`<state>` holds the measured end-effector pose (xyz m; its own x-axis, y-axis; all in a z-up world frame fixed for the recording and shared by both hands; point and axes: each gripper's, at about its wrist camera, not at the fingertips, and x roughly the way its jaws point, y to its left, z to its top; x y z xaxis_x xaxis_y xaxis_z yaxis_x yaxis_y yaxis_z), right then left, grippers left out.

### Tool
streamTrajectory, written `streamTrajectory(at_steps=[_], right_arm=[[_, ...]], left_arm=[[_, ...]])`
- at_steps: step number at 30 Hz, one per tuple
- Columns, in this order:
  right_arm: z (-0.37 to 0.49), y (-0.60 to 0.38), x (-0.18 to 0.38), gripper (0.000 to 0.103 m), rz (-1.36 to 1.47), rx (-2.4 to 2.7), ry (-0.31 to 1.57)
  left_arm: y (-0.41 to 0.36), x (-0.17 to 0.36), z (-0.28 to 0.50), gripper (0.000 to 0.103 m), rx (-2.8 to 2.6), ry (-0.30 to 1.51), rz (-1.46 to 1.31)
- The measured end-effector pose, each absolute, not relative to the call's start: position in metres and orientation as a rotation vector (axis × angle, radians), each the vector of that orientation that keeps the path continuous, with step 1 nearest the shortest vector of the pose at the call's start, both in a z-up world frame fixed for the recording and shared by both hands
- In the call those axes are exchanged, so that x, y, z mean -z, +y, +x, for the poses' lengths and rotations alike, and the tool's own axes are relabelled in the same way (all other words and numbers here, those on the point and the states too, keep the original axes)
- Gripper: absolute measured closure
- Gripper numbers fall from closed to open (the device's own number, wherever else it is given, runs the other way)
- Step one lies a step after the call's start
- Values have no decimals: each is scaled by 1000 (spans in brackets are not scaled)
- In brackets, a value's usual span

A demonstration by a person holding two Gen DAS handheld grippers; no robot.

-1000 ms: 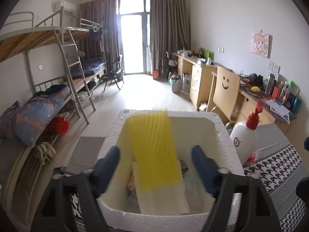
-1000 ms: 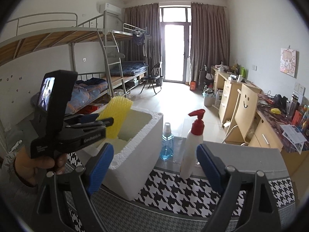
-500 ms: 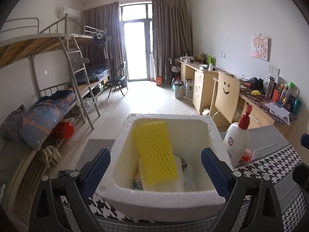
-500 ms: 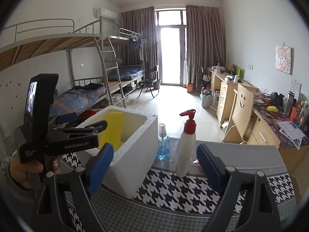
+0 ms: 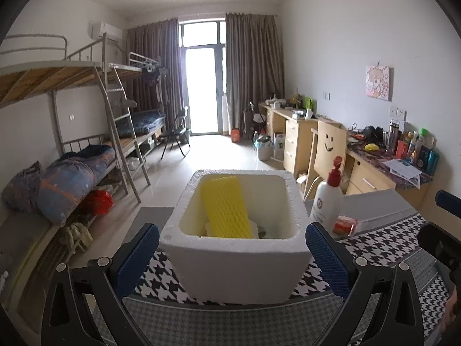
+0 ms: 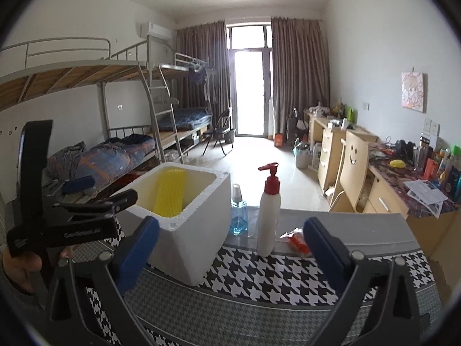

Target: Organize soft objects

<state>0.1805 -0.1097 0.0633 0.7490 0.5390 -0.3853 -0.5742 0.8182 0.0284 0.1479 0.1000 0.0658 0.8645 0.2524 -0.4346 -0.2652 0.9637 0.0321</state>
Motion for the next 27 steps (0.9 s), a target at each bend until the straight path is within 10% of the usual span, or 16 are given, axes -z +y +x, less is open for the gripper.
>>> streamTrajectory(at_steps=[27], right_arm=[[106,-144,-57,1,-55,-615,305]], left_arm=[[67,-63,46,1,-237,282,-19]])
